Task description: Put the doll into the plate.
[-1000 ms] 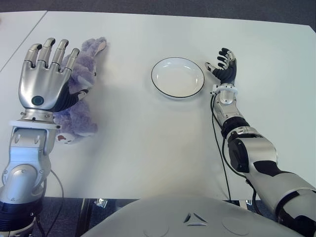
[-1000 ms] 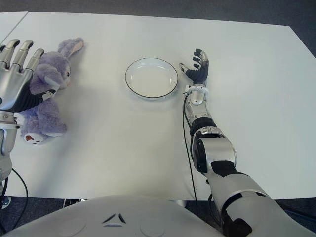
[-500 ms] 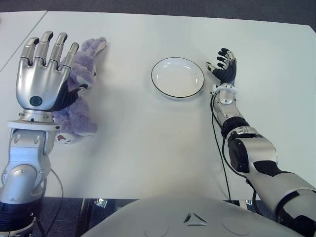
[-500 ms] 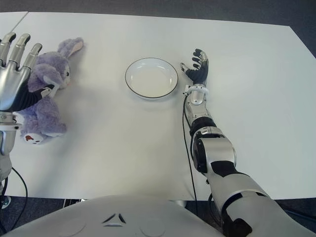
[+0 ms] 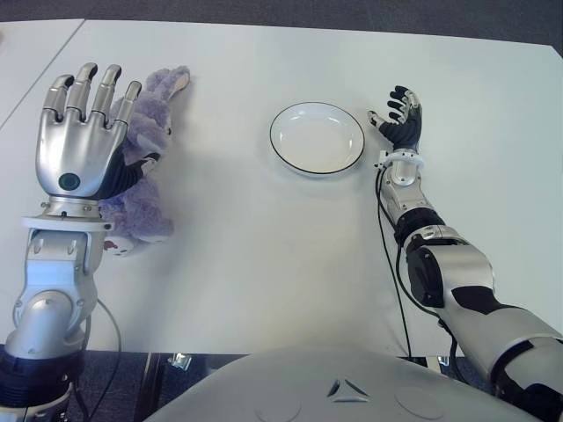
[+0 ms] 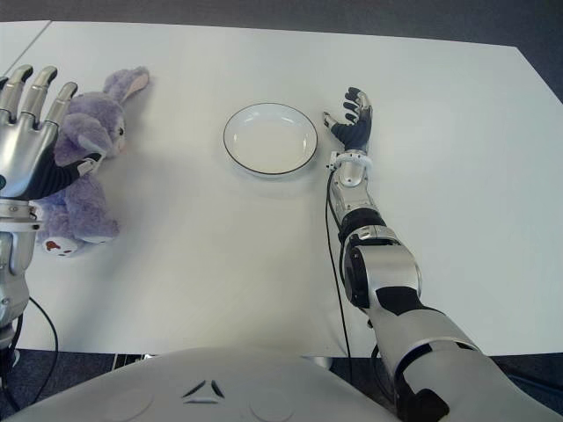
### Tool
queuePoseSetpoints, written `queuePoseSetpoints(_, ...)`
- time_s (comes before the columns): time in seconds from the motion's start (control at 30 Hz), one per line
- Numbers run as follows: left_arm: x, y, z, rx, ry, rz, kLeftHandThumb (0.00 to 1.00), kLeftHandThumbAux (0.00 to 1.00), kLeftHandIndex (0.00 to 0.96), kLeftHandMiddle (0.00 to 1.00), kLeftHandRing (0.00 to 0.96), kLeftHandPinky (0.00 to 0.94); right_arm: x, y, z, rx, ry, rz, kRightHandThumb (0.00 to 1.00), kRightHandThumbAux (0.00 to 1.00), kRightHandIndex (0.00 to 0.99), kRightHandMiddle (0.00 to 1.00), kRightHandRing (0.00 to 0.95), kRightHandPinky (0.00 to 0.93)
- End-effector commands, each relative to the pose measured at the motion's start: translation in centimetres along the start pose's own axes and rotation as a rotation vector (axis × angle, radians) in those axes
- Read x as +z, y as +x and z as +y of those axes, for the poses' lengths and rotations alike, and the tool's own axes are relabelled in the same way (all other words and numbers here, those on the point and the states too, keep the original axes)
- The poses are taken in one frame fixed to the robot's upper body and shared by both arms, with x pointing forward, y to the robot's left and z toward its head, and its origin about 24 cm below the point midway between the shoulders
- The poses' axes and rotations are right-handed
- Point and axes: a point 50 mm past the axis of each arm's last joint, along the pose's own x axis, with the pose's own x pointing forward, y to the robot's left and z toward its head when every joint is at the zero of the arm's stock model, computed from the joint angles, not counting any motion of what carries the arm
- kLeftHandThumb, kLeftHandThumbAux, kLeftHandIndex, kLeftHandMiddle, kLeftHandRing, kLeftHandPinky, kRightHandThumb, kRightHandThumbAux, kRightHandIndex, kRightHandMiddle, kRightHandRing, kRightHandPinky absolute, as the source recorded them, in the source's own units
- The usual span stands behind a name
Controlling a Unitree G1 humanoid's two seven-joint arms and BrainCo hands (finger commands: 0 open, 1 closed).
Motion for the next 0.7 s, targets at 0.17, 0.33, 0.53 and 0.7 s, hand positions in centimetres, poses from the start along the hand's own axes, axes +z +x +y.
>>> queuePoseSetpoints(0.17, 0.4, 0.3, -6.0, -0.199, -0.137, 0.043, 0.007, 0.569, 0.040, 0.000, 0.000, 0.000, -12.6, -11.5, -1.7, 0.058, -0.151, 0.520, 0.385, 0.971, 0.186, 0.231, 0.217, 0.218)
queuePoseSetpoints(0.33, -0.5, 0.5, -7.2, -0.213, -0.163, 0.065, 0.001, 0.579, 0.056, 0.000, 0.000, 0.000, -12.6, -11.5, -1.7, 0.050, -0.147, 0.523, 0.486, 0.964, 0.183, 0.237, 0.215, 0.202)
queuePoseSetpoints(0.53, -1.6, 1.1, -10.0, -0.242, -0.200, 0.122, 0.000, 0.620, 0.078, 0.000, 0.000, 0.000, -12.6, -11.4, -1.8, 0.040, -0.138, 0.527, 0.588, 0.949, 0.181, 0.242, 0.214, 0.195)
queuePoseSetpoints(0.7, -1.9, 1.5, -11.6, -0.253, -0.216, 0.160, 0.001, 0.672, 0.094, 0.000, 0.000, 0.000, -12.6, -11.4, -1.8, 0.037, -0.132, 0.527, 0.663, 0.938, 0.180, 0.249, 0.216, 0.191)
